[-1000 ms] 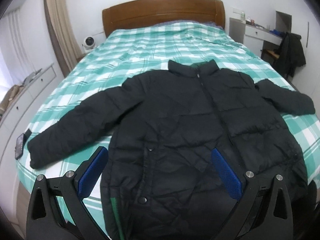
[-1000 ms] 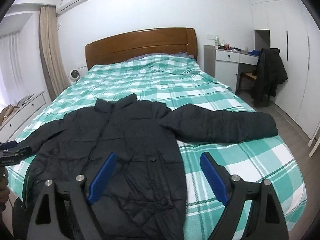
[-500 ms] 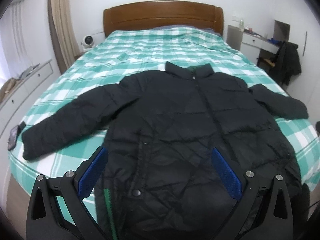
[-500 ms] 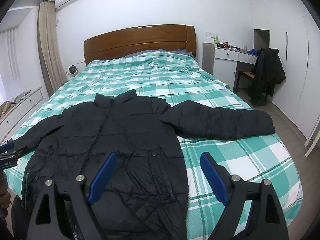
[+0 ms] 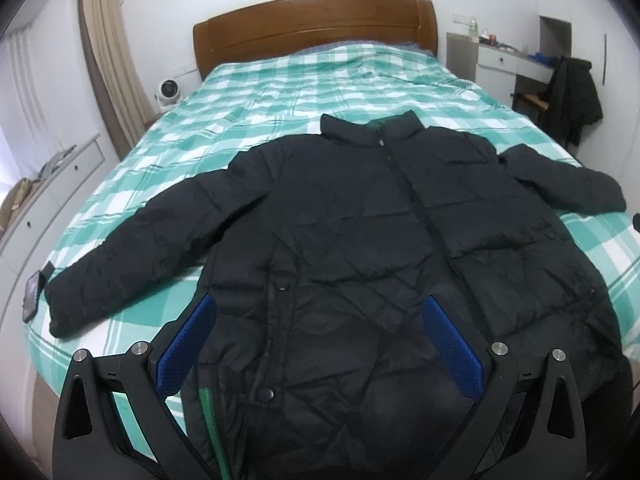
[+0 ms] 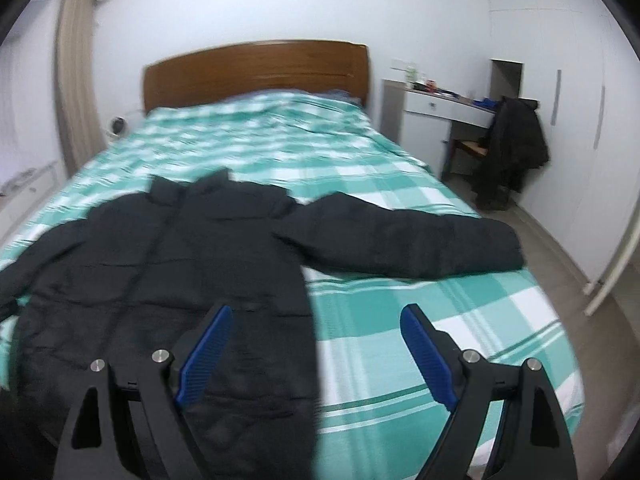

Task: Fold large clothes

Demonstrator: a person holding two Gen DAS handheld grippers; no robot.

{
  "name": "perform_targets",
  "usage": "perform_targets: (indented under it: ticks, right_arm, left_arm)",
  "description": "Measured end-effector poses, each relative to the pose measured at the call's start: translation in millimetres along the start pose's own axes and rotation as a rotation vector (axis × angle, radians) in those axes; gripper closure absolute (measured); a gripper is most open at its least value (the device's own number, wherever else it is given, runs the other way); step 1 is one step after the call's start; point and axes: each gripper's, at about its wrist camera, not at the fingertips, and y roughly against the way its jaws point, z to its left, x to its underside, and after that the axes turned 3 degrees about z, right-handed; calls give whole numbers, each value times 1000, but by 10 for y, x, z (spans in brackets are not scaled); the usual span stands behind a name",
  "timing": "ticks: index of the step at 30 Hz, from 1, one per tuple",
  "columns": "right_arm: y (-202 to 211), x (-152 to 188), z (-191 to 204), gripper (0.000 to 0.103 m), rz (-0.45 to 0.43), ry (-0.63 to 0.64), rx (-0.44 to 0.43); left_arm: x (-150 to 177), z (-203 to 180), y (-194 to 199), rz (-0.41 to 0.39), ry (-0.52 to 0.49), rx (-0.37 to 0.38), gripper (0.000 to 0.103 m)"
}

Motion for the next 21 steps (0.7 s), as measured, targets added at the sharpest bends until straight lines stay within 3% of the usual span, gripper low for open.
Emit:
perform_targets:
  ticks: [4, 11, 14, 19, 21]
  right_arm:
    - [-187, -43, -142, 15, 60, 6, 98]
    - [-241, -51, -307, 15, 75, -1, 177]
    - [-253, -59, -373, 15, 71, -7, 156]
    - [-397, -153, -720, 15, 16, -49, -43]
    - [-544, -242, -934, 15, 15, -70, -84]
  left_arm:
    - [-27, -26, -81, 18, 14, 9, 0]
    - [-50, -83, -111, 21, -22, -24, 0]
    - [-43, -53, -105, 21, -10, -23, 0]
    - [-7, 5, -125, 35, -6, -31, 0]
    - [0, 25, -123, 37, -12, -40, 0]
